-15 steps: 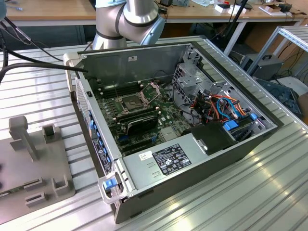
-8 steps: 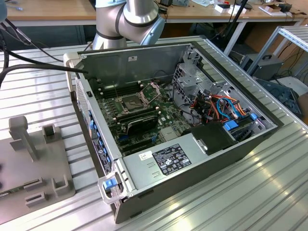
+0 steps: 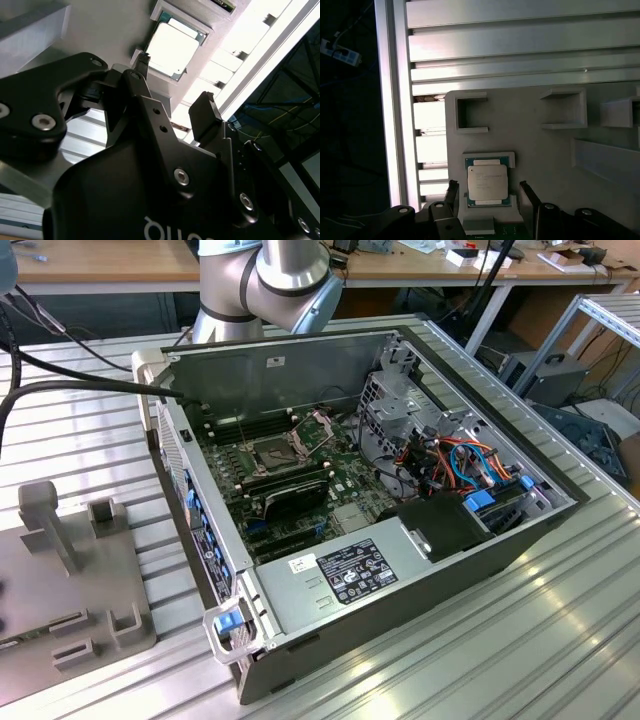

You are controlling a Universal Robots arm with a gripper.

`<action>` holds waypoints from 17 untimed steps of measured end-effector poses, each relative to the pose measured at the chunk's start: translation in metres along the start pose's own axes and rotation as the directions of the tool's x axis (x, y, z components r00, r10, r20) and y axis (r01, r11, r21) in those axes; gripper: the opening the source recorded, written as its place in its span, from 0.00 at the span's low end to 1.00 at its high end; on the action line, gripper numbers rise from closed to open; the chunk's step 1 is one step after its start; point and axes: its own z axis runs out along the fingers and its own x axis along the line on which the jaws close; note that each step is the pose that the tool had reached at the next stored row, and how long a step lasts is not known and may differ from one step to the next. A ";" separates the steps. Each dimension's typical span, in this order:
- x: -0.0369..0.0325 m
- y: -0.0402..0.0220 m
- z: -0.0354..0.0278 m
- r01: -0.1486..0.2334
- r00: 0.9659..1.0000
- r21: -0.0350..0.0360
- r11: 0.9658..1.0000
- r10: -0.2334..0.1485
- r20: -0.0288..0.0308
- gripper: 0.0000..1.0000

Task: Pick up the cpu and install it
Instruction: 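Pick up the cpu and move it towards the insertion slot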

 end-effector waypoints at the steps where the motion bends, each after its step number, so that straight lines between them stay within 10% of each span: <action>1: 0.0000 0.0000 0.0000 0.000 1.000 0.000 1.000 0.000 0.000 0.60; 17: -0.0001 0.0000 0.0032 0.000 1.000 0.000 1.000 0.000 0.000 0.60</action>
